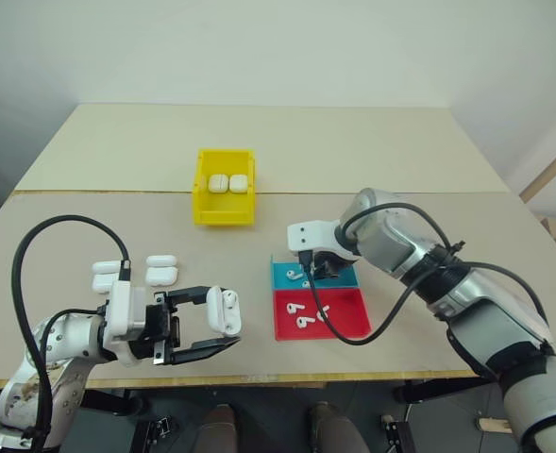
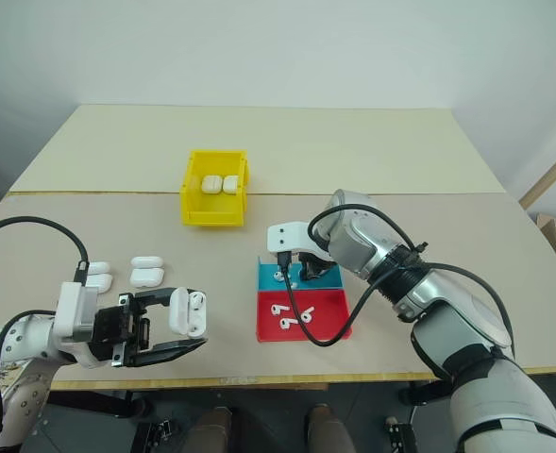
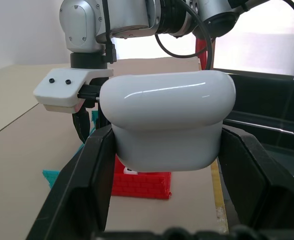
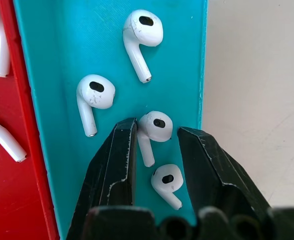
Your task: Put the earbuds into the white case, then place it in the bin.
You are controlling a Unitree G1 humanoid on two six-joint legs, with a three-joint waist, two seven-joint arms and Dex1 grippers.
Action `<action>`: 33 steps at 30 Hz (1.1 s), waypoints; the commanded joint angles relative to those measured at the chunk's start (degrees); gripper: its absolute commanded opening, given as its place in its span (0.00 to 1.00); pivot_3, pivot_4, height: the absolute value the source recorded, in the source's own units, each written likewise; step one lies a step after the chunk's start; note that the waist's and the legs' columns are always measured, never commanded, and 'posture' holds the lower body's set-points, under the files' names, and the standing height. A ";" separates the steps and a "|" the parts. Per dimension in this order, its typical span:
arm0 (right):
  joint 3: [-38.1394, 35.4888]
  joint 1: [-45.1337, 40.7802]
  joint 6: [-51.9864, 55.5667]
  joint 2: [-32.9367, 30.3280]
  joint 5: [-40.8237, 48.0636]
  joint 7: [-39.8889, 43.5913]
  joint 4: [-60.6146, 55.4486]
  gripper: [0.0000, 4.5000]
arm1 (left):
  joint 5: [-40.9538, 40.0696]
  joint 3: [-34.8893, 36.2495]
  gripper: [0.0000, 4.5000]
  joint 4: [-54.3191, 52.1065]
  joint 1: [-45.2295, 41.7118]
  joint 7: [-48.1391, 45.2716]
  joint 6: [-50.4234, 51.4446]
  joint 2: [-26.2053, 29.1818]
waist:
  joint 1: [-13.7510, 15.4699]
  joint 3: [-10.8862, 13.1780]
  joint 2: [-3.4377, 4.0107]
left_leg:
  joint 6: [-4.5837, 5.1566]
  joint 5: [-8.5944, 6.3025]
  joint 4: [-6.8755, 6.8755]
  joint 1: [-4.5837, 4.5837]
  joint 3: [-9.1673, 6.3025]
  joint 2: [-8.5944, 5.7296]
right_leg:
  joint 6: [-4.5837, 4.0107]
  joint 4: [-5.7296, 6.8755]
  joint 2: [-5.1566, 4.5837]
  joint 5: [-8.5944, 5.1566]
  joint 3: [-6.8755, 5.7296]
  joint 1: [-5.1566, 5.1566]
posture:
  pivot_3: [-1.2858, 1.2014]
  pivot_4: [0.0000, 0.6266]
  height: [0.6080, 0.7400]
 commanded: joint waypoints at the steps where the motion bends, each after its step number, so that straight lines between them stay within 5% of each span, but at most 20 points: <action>1: -0.43 0.64 -1.12 -0.06 -1.05 0.32 -0.56 0.37 | 0.00 0.13 0.62 -1.29 -0.39 -0.15 -1.42 0.23 | 0.01 0.00 0.00 | 0.00 0.00 0.00 0.00 0.00 0.00 | 0.00 0.00 0.00 0.00 0.00 0.00 | 0.52 0.24 1.00; 12: -0.77 1.10 -3.58 -0.19 -2.16 -0.07 -0.01 0.37 | 0.46 -0.07 0.62 -1.41 -0.45 0.38 -1.52 0.07 | 0.02 0.00 0.00 | 0.00 0.00 0.00 0.00 0.00 0.00 | 0.00 0.00 0.00 0.00 0.00 0.00 | 0.52 0.24 1.00; 16: -1.42 1.22 -3.48 0.38 -2.50 -0.23 0.41 0.18 | 0.53 0.03 0.62 -1.54 -0.23 0.48 -1.53 0.07 | 0.01 0.00 0.00 | 0.00 0.00 0.00 0.01 0.00 0.00 | 0.00 0.00 0.00 0.00 0.00 0.02 | 0.52 0.24 1.00; 27: -2.73 1.49 -3.53 0.18 -3.07 -0.05 -0.12 0.18 | 0.26 0.06 0.62 -1.61 -0.37 0.57 -1.37 0.09 | 0.01 0.00 0.00 | 0.00 0.00 0.00 0.03 0.00 0.00 | 0.00 0.00 0.00 0.00 0.00 0.04 | 0.52 0.24 1.00; 33: -11.50 -0.53 4.24 -1.16 0.85 -0.83 -5.22 0.18 | -0.73 0.32 0.62 -1.07 -1.64 0.93 -0.90 -0.22 | 0.06 0.01 0.02 | 0.00 0.00 0.00 -0.02 0.00 0.00 | 0.00 0.00 0.00 0.00 0.00 0.00 | 0.52 0.24 1.00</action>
